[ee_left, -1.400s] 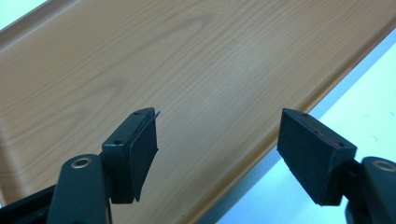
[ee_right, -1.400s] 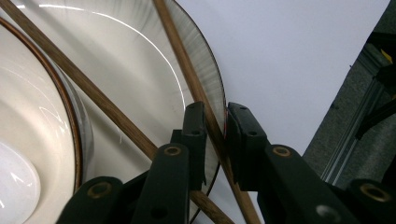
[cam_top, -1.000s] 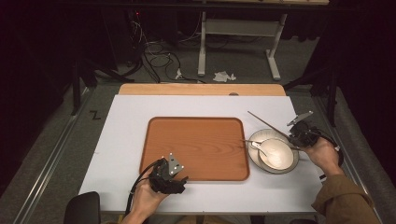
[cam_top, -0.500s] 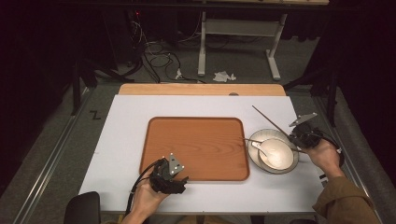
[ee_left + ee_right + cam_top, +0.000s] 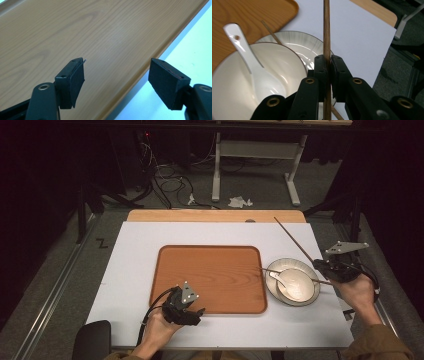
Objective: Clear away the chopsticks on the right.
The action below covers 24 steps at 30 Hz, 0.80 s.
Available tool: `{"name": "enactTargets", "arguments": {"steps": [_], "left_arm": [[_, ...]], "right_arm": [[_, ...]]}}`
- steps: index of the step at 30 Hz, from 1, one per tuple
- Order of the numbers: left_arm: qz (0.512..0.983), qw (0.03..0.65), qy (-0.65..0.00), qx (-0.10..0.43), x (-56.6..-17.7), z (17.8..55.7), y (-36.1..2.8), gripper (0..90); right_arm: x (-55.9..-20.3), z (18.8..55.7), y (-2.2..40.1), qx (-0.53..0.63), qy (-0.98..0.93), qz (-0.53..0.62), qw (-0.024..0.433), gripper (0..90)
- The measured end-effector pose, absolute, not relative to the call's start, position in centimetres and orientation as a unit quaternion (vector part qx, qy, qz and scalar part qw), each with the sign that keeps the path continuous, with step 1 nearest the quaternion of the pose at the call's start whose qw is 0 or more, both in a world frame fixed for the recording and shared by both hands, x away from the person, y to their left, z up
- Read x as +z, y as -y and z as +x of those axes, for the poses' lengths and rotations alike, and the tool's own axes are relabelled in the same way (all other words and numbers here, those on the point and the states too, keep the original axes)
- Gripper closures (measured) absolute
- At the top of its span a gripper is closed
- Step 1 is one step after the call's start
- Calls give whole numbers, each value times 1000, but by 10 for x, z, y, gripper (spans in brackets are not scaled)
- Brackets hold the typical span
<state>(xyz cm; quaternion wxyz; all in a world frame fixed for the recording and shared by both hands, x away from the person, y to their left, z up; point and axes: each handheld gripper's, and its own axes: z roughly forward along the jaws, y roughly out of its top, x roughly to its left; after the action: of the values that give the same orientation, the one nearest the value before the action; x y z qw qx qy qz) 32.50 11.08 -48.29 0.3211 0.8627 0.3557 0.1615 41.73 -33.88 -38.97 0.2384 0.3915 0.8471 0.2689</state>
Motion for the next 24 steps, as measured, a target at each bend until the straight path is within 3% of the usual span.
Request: {"name": "enactTargets", "arguments": {"steps": [12, 24], "left_arm": [[864, 328, -351, 153, -482, 331, -107, 289], [862, 338, -348, 150, -479, 334, -107, 290]], "right_arm": [[-377, 369, 316, 301, -842, 385, 231, 846], [-391, 337, 244, 312, -866, 341, 193, 845]]}}
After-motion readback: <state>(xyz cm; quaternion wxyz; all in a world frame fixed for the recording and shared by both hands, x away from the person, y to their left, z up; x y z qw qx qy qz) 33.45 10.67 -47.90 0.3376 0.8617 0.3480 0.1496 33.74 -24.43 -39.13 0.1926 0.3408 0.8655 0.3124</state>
